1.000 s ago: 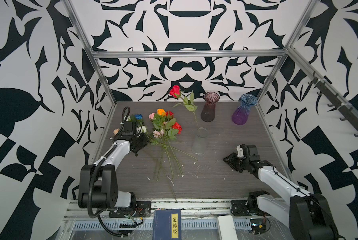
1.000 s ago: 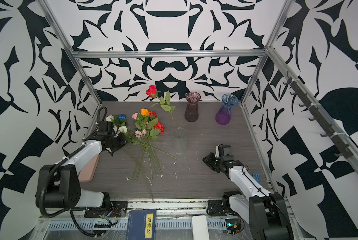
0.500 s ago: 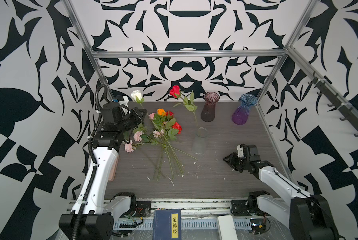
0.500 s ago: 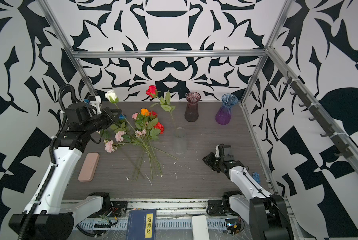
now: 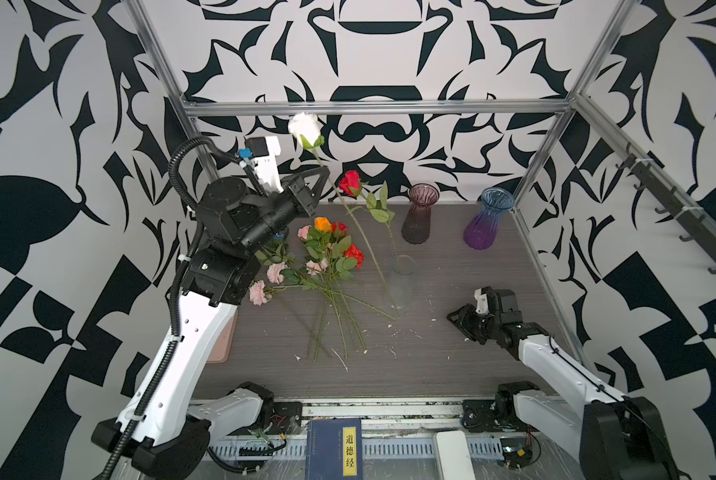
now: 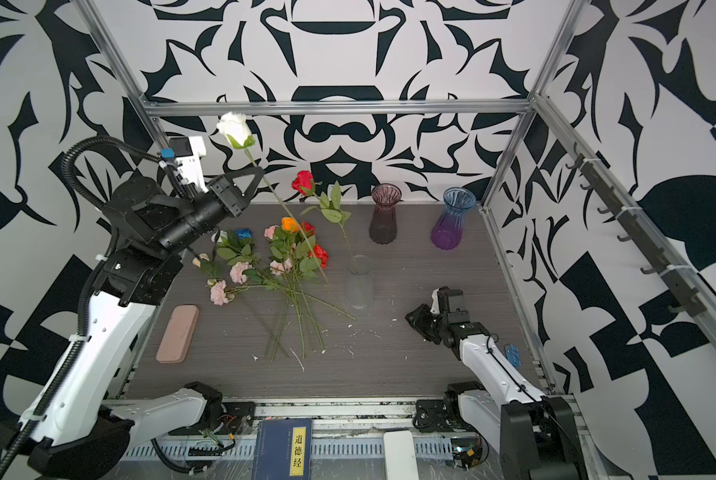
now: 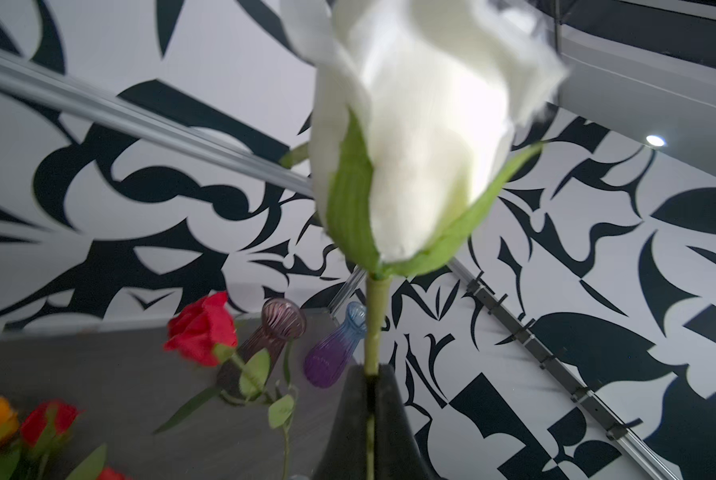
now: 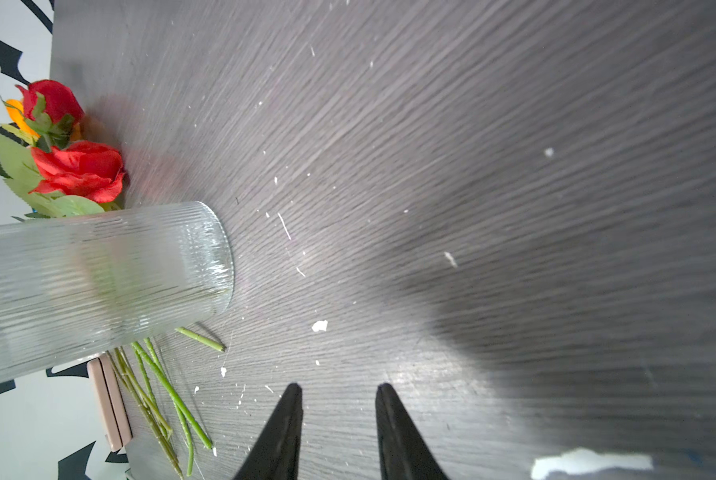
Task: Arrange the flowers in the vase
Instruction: 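Carry the white rose over the clear ribbed vase and lower its stem in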
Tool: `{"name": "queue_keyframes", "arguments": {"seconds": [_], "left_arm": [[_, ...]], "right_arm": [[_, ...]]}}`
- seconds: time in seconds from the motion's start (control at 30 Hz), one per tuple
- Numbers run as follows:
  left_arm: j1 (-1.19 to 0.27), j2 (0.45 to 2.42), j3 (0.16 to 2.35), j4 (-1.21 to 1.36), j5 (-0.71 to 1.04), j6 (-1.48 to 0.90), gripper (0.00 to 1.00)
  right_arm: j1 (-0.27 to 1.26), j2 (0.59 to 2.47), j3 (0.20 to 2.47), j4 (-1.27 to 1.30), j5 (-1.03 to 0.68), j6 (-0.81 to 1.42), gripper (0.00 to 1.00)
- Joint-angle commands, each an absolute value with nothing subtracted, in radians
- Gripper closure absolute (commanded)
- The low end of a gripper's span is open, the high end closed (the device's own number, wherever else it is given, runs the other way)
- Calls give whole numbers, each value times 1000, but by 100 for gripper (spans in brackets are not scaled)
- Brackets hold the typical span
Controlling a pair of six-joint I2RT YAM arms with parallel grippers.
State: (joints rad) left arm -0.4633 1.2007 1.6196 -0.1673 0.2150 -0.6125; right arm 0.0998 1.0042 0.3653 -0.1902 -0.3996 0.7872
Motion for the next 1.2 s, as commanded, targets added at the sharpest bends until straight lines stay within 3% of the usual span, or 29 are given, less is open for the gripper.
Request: {"name": "queue_keyframes", "arguments": {"seconds": [0.0, 0.5, 1.17], "left_arm": [[-535, 1267, 1713, -111, 139, -453, 100], [-806, 1588, 2033, -178, -76, 50, 100], [-842, 1686, 2240, -276, -91, 39, 100]], "right_arm": [[98, 988, 370, -187, -388, 788, 66], [98, 974, 369, -187, -390, 788, 66], [98, 968, 364, -180, -393, 790, 66]]}}
